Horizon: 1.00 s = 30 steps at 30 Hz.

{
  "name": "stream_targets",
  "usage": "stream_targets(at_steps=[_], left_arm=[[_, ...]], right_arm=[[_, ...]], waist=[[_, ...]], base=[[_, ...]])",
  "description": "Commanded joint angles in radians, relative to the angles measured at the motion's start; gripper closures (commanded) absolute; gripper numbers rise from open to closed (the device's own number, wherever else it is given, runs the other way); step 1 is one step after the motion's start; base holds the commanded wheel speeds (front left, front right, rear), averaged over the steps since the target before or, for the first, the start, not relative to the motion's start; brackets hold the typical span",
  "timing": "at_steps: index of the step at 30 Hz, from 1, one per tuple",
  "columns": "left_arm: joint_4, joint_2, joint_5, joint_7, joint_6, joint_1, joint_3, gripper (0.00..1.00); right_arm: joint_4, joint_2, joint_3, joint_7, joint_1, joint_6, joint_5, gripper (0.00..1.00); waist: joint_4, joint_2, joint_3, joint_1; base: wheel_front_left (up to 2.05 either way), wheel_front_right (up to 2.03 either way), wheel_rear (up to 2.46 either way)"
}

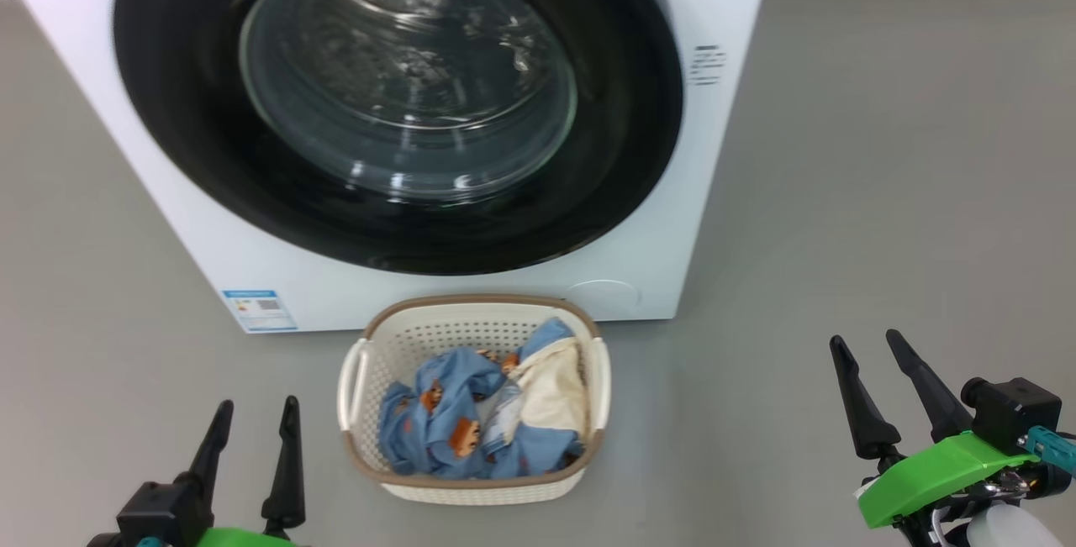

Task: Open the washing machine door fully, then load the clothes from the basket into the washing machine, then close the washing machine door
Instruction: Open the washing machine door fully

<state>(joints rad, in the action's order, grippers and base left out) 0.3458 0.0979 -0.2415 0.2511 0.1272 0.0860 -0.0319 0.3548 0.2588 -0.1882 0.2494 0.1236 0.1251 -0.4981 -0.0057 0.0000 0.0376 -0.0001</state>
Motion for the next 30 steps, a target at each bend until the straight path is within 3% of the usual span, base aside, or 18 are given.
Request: stream_targets(at_steps=[1,13,27,28,30], left_arm=[[-0.036,0.01,0.006,0.011,0.003,0.043,0.027,0.0],[-0.056,0.017,-0.04,0.011,0.003,0.036,0.01,0.0],[-0.042,0.021,-0.047,0.011,0.003,0.038,-0.003,0.0],[-0.043,0.019,-0.047,0.011,0.003,0.038,-0.004,0.0],[-0.044,0.016,-0.046,0.011,0.003,0.038,-0.004,0.0]], right_arm=[[-0.023,0.021,-0.014,0.012,0.018,0.006,0.007,0.0],[-0.022,0.024,-0.013,0.012,0.019,0.006,0.004,0.0],[-0.016,0.025,-0.024,0.012,0.04,0.006,-0.009,0.0],[-0.016,0.025,-0.027,0.012,0.048,0.006,-0.016,0.08],[-0.014,0.023,-0.031,0.012,0.07,0.006,-0.043,0.73]], waist=[[0.0,0.0,-0.002,0.0001],[0.002,0.0,-0.003,0.0001],[0.004,0.0,-0.002,0.0001],[0.004,0.0,0.0,0.0001],[0.004,0.0,0.006,0.0001]], base=[[1.23,1.23,-2.46],[0.85,0.82,-1.68],[0.08,0.08,-0.15],[0.0,0.0,0.0],[0.0,0.0,0.0]])
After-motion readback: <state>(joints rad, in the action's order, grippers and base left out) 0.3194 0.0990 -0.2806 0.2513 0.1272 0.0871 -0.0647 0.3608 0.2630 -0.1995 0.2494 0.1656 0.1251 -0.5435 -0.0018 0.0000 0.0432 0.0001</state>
